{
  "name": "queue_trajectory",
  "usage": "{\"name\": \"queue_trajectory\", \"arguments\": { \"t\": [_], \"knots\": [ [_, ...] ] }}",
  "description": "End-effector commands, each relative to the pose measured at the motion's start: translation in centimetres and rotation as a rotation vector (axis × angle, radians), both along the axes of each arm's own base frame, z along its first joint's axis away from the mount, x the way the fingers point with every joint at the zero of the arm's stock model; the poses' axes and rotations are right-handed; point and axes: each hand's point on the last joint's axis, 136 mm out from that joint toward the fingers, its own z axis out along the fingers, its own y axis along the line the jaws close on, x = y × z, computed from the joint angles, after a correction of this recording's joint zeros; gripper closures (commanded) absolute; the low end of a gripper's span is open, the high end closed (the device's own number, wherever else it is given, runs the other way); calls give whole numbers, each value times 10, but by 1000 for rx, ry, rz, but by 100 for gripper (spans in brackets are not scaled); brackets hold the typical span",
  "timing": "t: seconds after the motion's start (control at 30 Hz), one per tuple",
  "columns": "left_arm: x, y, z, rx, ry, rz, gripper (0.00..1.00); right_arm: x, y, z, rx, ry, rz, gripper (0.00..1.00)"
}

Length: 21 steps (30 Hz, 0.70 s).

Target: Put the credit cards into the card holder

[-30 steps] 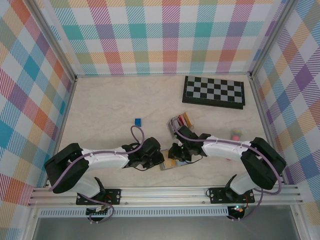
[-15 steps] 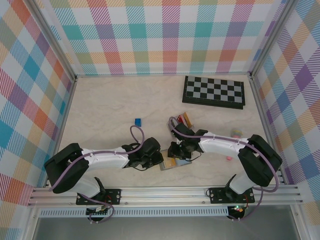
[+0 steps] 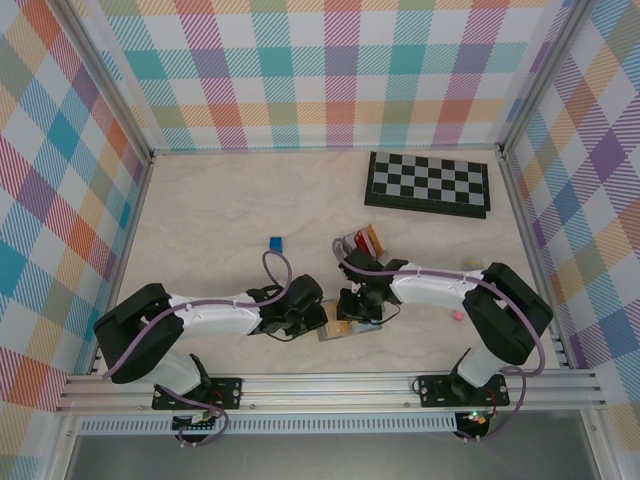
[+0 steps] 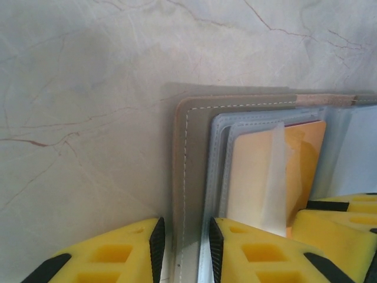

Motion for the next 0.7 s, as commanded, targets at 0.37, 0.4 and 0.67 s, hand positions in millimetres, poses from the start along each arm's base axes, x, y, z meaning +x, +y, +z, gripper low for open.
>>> {"name": "queue_trajectory", "arguments": {
  "t": [0.37,0.4,0.67],
  "knots": [
    [9,18,12,82,-55,16,67,41,-42,68,-234,-275,29,59],
    [12,21,15,84,-61,19,66,52,-49,79,-256,-320,21,58],
    [45,26,40,4,-104,58,52,121,-52,109,-420,-474,155,53]
  ]
}}
